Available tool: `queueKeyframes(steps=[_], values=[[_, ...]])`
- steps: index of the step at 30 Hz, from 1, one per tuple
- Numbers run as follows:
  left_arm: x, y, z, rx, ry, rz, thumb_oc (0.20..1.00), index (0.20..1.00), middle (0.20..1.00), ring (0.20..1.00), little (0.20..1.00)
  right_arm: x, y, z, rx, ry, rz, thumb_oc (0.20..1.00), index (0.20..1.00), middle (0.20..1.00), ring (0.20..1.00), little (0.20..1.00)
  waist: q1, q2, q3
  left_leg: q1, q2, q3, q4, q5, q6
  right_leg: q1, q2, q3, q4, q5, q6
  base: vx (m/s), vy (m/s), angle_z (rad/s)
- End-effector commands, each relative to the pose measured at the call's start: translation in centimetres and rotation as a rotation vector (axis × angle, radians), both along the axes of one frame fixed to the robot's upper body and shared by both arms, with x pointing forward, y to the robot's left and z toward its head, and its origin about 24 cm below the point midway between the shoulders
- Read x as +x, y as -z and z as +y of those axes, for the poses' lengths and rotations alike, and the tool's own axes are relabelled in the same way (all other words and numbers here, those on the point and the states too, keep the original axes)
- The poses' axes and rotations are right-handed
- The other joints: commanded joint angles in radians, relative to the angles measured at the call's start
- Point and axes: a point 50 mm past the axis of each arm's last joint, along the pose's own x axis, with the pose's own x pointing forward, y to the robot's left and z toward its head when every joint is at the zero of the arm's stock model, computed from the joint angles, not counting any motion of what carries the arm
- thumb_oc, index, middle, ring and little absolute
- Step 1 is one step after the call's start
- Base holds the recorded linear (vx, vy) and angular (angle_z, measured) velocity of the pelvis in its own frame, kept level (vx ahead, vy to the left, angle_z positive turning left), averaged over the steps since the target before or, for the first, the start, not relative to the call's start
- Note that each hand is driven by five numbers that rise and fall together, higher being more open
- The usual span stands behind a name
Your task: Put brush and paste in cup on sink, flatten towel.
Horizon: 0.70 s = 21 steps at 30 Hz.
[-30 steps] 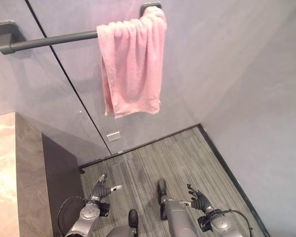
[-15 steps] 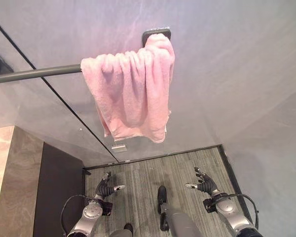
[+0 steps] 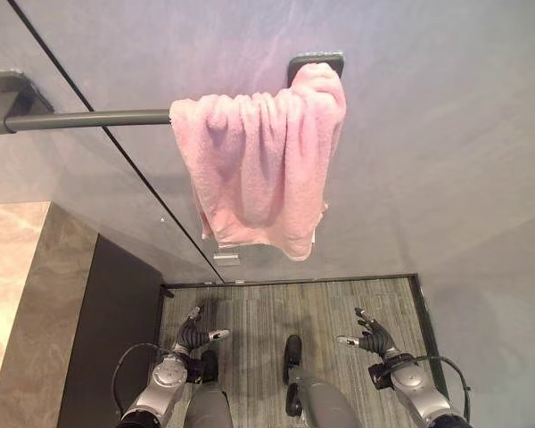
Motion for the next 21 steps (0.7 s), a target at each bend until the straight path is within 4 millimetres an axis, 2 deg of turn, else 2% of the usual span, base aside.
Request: queueKeyframes(steps=[1, 5, 9, 13, 15, 18, 20, 21], values=[[0.2, -1.0, 1.1, 0.043, 0.005, -0.061, 1.000, 1.000, 1.000, 1.000, 1.000, -0.3, -0.2, 0.0, -0.007, -0.001, -0.025, 1.000, 1.000, 1.000, 1.000, 1.000, -0.003, -0.005, -0.044, 0.020, -0.067, 0.003, -0.001, 0.056, 0.038, 0.073, -0.148, 0.057, 0.091, -0.062, 0.166, 0.14, 0.231, -0.17], [-0.1, -1.0, 1.3, 0.047, 0.005, -0.062, 1.000, 1.000, 1.000, 1.000, 1.000, 0.3, -0.5, 0.8, 0.022, 0.002, -0.047, 1.000, 1.000, 1.000, 1.000, 1.000, 0.008, -0.012, -0.048, 0.040, -0.128, 0.038, -0.001, 0.017, 0.075, 0.083, -0.209, 0.078, 0.074, -0.013, 0.203, 0.10, 0.260, -0.23], [-0.1, -0.9, 1.4, 0.053, 0.003, -0.062, 1.000, 1.000, 1.000, 1.000, 1.000, 0.4, -0.5, 1.5, 0.033, -0.012, -0.052, 1.000, 1.000, 1.000, 1.000, 1.000, 0.015, -0.013, -0.050, 0.048, -0.151, 0.040, -0.011, 0.006, 0.087, 0.088, -0.235, 0.073, 0.066, 0.017, 0.222, 0.04, 0.131, 0.11], [-0.5, -0.9, 1.4, 0.066, 0.017, -0.063, 1.000, 1.000, 1.000, 1.000, 1.000, 0.8, -0.8, 2.2, 0.061, -0.026, -0.079, 1.000, 1.000, 1.000, 1.000, 1.000, 0.021, -0.024, -0.058, 0.073, -0.173, 0.048, -0.025, -0.010, 0.105, 0.080, -0.259, 0.071, 0.083, 0.077, 0.242, 0.05, 0.106, 0.05], [-0.8, -0.8, 1.5, 0.084, 0.026, -0.054, 1.000, 1.000, 1.000, 1.000, 1.000, 0.9, -0.9, 2.4, 0.088, -0.016, -0.084, 1.000, 1.000, 1.000, 1.000, 1.000, 0.025, -0.030, -0.061, 0.092, -0.175, 0.054, -0.041, -0.010, 0.112, 0.078, -0.262, 0.071, 0.107, 0.101, 0.248, 0.05, 0.063, -0.05], [-1.0, -0.8, 1.8, 0.103, 0.040, -0.051, 1.000, 1.000, 1.000, 1.000, 1.000, 1.1, -1.2, 2.5, 0.126, 0.000, -0.105, 1.000, 1.000, 1.000, 1.000, 1.000, 0.025, -0.025, -0.059, 0.124, -0.163, 0.048, -0.073, -0.001, 0.119, 0.050, -0.232, 0.088, 0.197, 0.096, 0.243, 0.05, 0.043, -0.09], [-1.0, -0.9, 1.8, 0.116, 0.054, -0.053, 1.000, 1.000, 1.000, 1.000, 1.000, 1.1, -1.4, 2.4, 0.133, 0.008, -0.115, 1.000, 1.000, 1.000, 1.000, 1.000, 0.026, -0.025, -0.061, 0.140, -0.157, 0.051, -0.090, 0.002, 0.116, 0.041, -0.218, 0.086, 0.202, 0.088, 0.241, 0.07, -0.006, -0.14], [-0.8, -1.3, 1.9, 0.134, 0.073, -0.073, 1.000, 1.000, 1.000, 1.000, 1.000, 1.4, -1.8, 2.2, 0.136, 0.022, -0.142, 1.000, 1.000, 1.000, 1.000, 1.000, 0.017, -0.024, -0.068, 0.158, -0.152, 0.048, -0.112, 0.006, 0.106, 0.020, -0.192, 0.092, 0.145, 0.073, 0.233, 0.10, -0.084, -0.15]])
